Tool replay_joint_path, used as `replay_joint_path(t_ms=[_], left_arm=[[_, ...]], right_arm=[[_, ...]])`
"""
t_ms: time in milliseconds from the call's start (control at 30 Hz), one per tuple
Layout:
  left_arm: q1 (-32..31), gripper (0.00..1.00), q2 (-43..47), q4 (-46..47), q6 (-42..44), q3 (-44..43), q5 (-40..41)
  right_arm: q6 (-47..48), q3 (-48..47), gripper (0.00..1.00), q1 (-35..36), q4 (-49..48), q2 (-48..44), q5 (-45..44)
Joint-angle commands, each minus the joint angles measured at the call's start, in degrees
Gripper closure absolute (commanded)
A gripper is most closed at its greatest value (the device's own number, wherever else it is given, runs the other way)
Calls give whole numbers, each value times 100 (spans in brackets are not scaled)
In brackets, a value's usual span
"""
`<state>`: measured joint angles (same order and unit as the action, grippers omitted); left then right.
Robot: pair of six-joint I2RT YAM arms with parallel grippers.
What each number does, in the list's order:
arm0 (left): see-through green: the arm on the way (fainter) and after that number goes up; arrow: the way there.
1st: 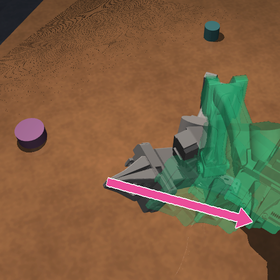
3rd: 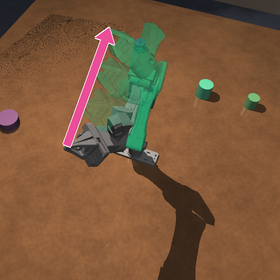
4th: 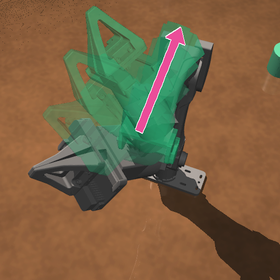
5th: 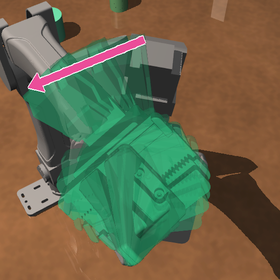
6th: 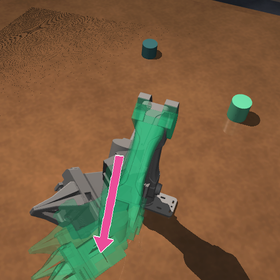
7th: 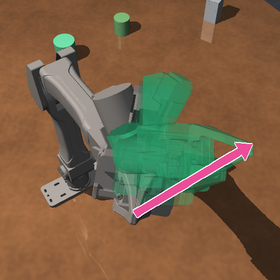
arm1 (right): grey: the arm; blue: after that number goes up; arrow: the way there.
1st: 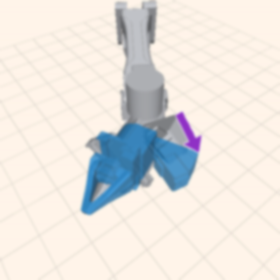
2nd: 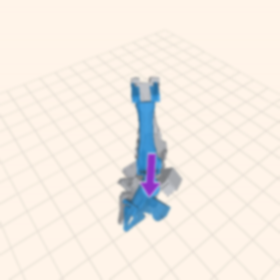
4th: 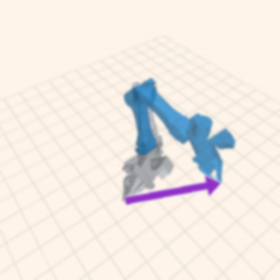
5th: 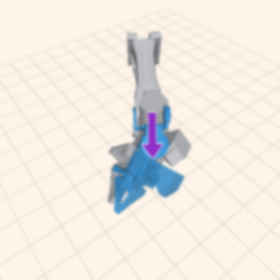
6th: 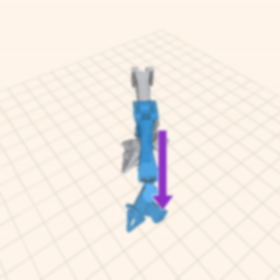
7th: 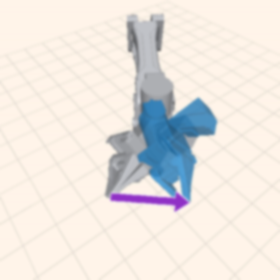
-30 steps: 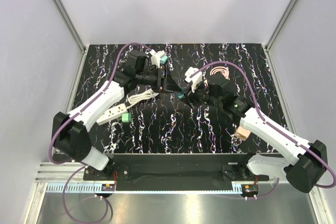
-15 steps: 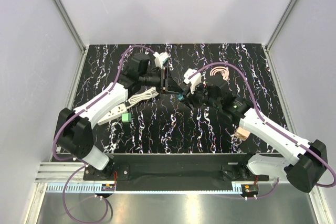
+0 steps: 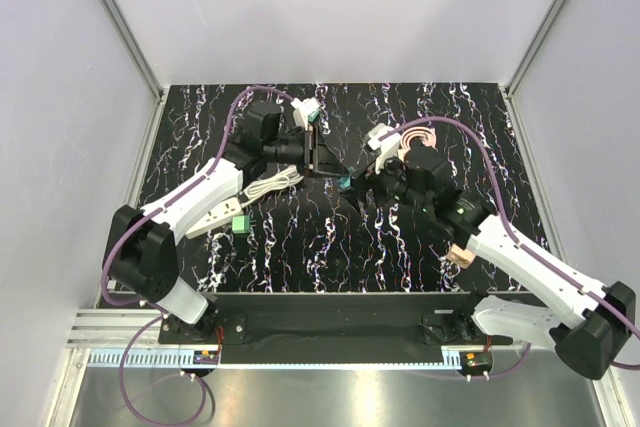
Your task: Insert the plug
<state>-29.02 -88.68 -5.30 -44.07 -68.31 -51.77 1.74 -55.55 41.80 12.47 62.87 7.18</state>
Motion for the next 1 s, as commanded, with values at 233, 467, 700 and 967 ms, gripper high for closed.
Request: replay_joint_path(t_ms=[233,467,700,967], left_arm=[[616,100,624,2889,-1594,1,-360],[634,100,861,4422,-2597,485,-352],[625,100,1143,5143,-3054,881,-202],[529,100,1108,5417,-3204,1022,-132]], right_arm=[[-2712,272,14,-32,-866,-451,617],[-4390,650,36,-348,-2177,-873,389],[-5604,1028,40,-963,-3590,-882,1127],[-6370,1134,38,-1025,-4814,-373,1523]])
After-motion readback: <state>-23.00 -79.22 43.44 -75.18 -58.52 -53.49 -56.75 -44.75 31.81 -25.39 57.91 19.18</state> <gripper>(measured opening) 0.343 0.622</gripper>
